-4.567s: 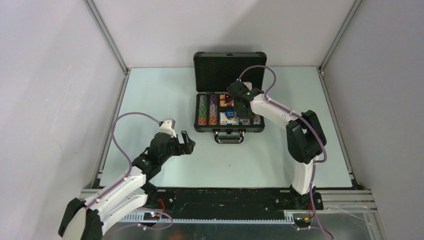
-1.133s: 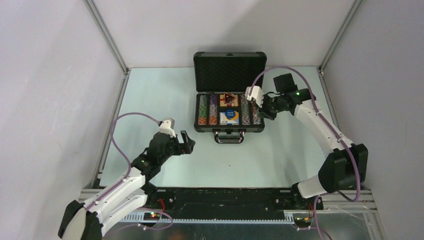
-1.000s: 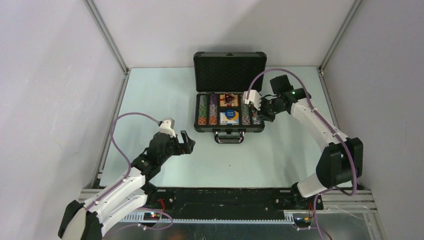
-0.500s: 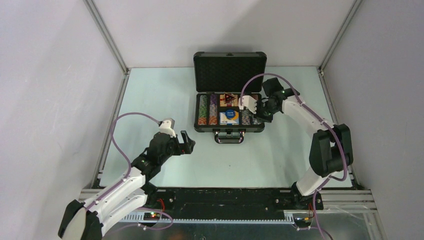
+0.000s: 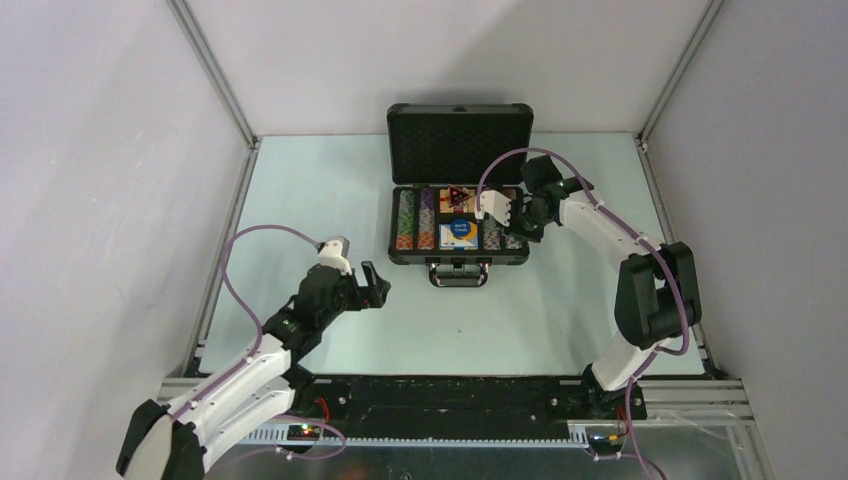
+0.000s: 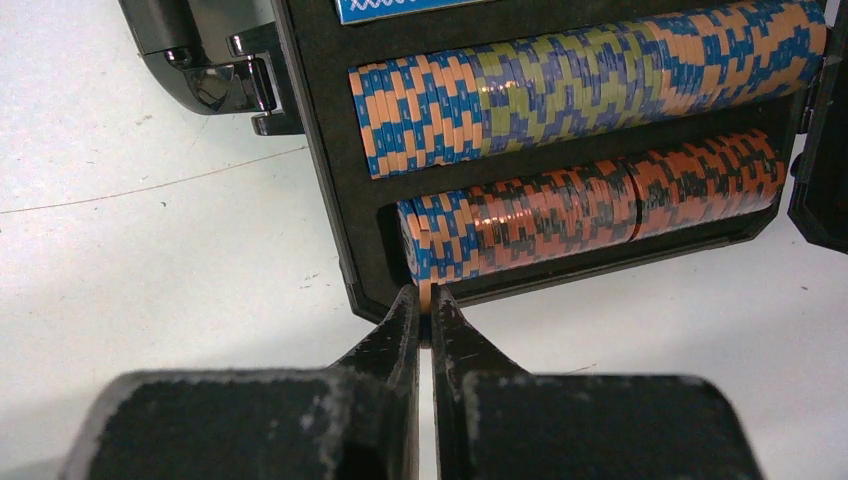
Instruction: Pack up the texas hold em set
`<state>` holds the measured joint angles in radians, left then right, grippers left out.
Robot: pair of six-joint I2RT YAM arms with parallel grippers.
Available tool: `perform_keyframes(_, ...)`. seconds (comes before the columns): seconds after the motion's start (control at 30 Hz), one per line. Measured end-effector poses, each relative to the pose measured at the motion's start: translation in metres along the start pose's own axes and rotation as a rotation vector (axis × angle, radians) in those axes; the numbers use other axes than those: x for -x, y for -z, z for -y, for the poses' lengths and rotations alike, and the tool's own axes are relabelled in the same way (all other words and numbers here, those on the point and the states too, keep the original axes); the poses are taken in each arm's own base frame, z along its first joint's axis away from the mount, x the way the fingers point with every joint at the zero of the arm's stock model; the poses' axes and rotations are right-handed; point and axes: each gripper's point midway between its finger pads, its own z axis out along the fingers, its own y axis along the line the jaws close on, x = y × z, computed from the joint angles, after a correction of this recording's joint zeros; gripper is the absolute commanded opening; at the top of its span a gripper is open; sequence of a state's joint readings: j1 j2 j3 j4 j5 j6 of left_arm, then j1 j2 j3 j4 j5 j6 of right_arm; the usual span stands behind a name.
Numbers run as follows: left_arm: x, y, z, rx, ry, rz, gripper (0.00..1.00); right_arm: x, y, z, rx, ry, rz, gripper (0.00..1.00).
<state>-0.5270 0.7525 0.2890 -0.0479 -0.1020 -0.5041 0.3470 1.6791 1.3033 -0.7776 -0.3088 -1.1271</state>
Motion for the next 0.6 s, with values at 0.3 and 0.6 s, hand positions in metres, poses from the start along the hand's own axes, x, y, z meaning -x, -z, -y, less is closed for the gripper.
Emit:
perform_keyframes(0.3,0.000,0.000,0.000,0.000,0.000,0.000,0.98,-0.001,0.001,0.001,-0.009,0.003,-0.009,0.00)
perform_keyframes(0.6,0.000,0.000,0.000,0.000,0.000,0.000,0.98,0.011,0.024,0.011,-0.086,0.030,0.021,0.00)
